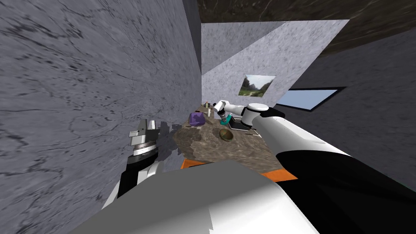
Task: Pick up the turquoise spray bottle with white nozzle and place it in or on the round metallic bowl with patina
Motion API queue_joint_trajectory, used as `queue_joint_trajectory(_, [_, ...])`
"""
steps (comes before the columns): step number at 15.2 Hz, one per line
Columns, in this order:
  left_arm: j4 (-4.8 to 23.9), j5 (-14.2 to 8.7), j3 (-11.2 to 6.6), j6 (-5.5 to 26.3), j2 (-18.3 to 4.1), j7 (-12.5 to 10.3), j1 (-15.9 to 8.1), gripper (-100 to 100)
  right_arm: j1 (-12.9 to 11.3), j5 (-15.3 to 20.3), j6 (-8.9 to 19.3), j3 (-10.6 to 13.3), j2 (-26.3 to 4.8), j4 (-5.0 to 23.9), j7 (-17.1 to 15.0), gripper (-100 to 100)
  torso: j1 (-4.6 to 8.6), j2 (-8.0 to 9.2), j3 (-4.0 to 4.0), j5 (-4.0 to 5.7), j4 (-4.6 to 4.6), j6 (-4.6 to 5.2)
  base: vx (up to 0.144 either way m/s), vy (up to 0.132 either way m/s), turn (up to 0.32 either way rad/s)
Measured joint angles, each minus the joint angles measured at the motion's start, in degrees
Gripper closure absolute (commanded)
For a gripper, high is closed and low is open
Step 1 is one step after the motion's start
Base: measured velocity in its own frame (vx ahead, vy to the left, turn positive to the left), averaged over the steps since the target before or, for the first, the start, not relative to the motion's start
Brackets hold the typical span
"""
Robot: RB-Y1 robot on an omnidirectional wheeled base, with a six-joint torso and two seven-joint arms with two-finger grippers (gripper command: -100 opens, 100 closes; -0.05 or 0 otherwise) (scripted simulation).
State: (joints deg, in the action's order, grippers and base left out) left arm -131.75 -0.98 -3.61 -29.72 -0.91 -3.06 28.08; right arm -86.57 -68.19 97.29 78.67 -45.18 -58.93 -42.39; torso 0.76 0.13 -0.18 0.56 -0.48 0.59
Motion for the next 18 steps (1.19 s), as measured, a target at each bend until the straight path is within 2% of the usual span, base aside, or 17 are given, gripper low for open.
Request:
queue_joint_trajectory(4, [0.00, 0.00, 0.00, 0.00, 0.00, 0.00, 0.00, 0, -2.79, -5.07, 1.49, 5.08, -0.05, -1.59, -3.21, 100, 0.03, 0.06, 0.04, 0.00, 0.03, 0.04, -0.020, -0.025, 0.074])
queue_joint_trajectory(11, [0.00, 0.00, 0.00, 0.00, 0.00, 0.00, 0.00, 0, -6.47, -12.65, 3.85, 12.59, -0.46, -4.41, -7.82, 100, -0.01, 0.08, 0.07, -0.05, 0.06, 0.13, -0.017, -0.020, 0.069])
queue_joint_trajectory(18, [0.00, 0.00, 0.00, 0.00, 0.00, 0.00, 0.00, 0, -10.45, -20.14, 7.83, 19.91, -1.27, -7.71, -12.69, 100, -0.06, 0.10, 0.09, -0.12, 0.07, 0.27, -0.016, -0.020, 0.062])
